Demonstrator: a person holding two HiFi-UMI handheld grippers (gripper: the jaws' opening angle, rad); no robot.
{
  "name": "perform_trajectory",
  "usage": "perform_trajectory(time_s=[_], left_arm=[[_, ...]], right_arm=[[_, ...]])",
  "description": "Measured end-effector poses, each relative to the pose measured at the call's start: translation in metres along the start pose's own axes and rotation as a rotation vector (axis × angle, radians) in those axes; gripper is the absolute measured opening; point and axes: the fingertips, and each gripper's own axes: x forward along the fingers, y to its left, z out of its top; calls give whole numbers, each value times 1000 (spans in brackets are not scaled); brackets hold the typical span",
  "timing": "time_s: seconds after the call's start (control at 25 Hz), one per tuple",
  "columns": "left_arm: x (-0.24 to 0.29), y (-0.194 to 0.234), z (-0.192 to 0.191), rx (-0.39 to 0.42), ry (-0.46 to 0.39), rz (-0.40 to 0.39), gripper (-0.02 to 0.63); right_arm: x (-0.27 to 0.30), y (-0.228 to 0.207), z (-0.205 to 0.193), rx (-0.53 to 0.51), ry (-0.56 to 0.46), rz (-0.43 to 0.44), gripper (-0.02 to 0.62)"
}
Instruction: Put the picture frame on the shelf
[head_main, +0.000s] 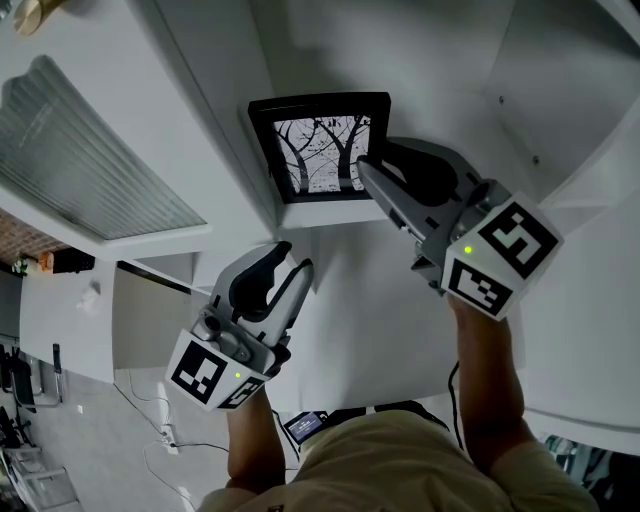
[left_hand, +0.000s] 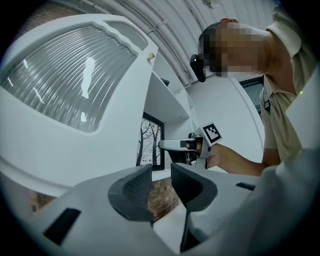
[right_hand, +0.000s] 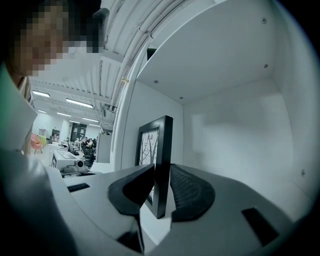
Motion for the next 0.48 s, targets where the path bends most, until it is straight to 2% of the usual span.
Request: perform_trajectory(time_s=[0.48], left_arm=[[-1, -3, 0, -4, 5, -2, 117]], right_arm=[[0, 2, 1, -8, -8, 0, 98]])
